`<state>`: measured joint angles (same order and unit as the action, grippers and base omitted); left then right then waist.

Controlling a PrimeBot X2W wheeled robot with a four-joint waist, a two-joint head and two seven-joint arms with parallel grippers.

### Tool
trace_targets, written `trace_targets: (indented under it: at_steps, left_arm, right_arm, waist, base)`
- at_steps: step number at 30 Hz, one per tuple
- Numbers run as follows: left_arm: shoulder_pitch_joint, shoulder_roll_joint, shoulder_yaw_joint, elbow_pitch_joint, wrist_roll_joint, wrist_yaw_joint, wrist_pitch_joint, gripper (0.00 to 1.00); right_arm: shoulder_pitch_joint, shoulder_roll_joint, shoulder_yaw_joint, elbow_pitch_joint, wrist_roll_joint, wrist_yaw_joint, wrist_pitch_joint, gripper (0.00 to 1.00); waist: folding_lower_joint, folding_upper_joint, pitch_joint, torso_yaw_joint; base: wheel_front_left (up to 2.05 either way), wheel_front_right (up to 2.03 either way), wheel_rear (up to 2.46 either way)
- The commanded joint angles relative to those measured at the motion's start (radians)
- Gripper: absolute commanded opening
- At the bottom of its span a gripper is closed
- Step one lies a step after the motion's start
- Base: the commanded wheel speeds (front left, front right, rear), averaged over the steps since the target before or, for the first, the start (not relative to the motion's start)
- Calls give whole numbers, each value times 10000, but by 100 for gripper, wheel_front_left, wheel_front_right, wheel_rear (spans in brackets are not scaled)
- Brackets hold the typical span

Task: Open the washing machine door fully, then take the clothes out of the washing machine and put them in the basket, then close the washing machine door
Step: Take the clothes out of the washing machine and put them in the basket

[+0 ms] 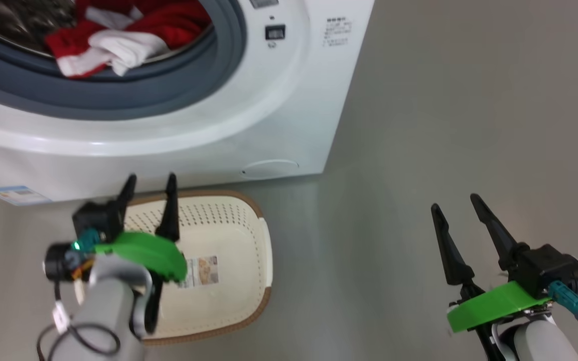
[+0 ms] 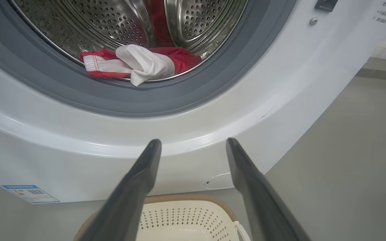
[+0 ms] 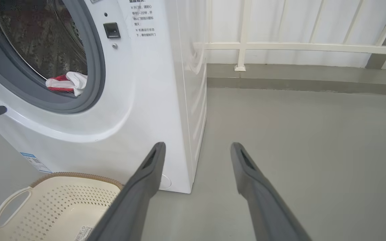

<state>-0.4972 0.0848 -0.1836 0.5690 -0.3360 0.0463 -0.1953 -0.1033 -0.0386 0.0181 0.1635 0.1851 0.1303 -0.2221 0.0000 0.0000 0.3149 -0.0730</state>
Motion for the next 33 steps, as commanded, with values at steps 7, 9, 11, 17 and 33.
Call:
trace_targets:
  at_steps: [7, 9, 11, 17, 33]
  left_arm:
    - [-2337, 629, 580, 1314, -223, -365, -189, 100]
    - [-2904, 829, 679, 1618, -257, -399, -196, 100]
    - [-3455, 1031, 768, 1896, -288, -408, -160, 100]
    - [-5067, 1647, 876, 2652, -267, -413, 191, 100]
    - [-7766, 3250, 706, 4347, -57, -661, 1579, 100]
  right_arm:
    - [-640, -116, 522, 79, 359, 4, -283, 100]
    - [-776, -116, 612, 164, 476, 4, -321, 100]
    - [-893, -116, 685, 243, 615, 4, -352, 100]
    - [-1222, -116, 997, 389, 961, 4, -390, 100]
    - [-1712, -116, 1719, 299, 1655, 4, -395, 100]
  waist:
    - [0, 0, 1141, -748]
    - [0, 0, 1294, -916]
    - [0, 0, 1439, -1079]
    - [0, 0, 1893, -1556]
    - [0, 0, 2637, -2532]
  base:
    - [0, 0, 0]
    - [0, 0, 0]
    - [0, 0, 0]
    - [0, 0, 0]
    - [0, 0, 0]
